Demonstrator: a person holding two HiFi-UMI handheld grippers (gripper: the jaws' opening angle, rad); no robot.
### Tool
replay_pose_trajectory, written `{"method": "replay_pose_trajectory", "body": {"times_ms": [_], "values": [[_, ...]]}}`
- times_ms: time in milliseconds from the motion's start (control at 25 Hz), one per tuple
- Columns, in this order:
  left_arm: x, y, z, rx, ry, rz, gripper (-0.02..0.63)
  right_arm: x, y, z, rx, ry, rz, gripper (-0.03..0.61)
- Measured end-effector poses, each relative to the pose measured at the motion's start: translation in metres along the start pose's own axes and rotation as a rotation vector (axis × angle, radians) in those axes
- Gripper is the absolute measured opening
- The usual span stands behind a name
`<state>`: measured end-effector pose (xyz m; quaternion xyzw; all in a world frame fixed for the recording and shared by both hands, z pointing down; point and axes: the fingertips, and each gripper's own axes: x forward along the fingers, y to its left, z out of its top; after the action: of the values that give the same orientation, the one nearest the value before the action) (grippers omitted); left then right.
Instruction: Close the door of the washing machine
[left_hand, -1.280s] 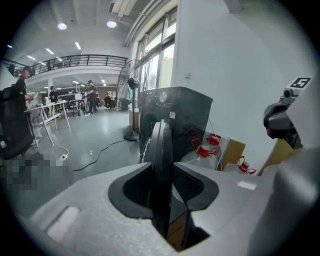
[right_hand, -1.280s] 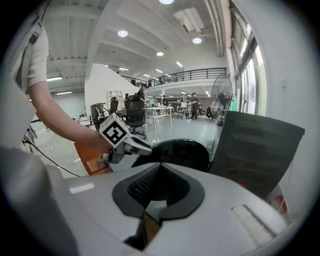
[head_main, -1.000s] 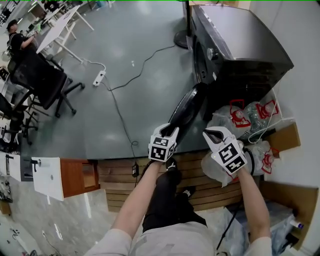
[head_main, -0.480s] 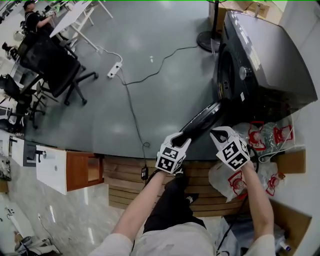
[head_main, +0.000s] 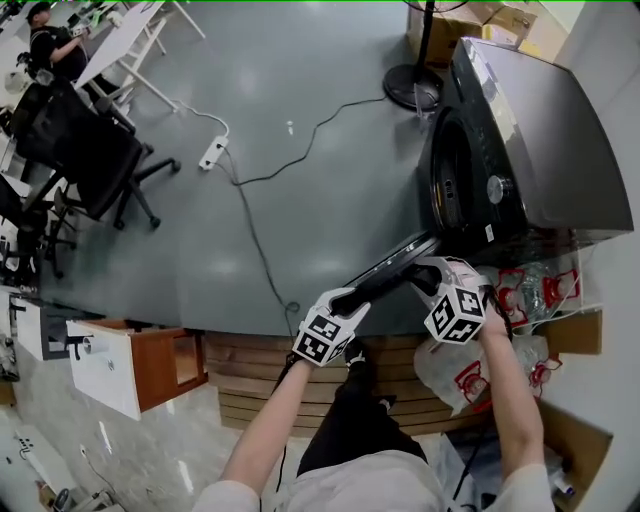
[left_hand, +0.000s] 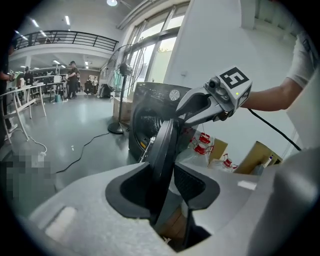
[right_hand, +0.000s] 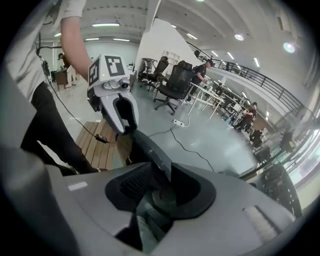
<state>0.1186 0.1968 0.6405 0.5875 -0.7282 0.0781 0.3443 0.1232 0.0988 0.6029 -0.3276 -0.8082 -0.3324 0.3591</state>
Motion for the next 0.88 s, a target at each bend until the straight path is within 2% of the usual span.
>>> {"method": "replay_pose_trajectory", "body": {"times_ms": [160, 320, 520, 880], "values": [[0.006, 0.022, 0.009, -0.031, 0.009, -0.014, 0.156, 0.017, -0.018, -0.004, -0.099, 0.074, 0.022, 0.144], [0.006, 0.038, 0.013, -0.048, 0.024, -0.044, 0.166, 0.039, -0.021, -0.006, -0.154, 0.154, 0.088, 0.175], [0.008, 0.055, 0.022, -0.022, 0.021, -0.093, 0.167, 0.05, -0.03, -0.002, -0.041, 0.168, 0.115, 0.179], [0.019, 0.09, 0.039, 0.029, 0.047, -0.09, 0.178, 0.065, -0.053, 0.003, 0.08, 0.096, 0.053, 0.183]]}}
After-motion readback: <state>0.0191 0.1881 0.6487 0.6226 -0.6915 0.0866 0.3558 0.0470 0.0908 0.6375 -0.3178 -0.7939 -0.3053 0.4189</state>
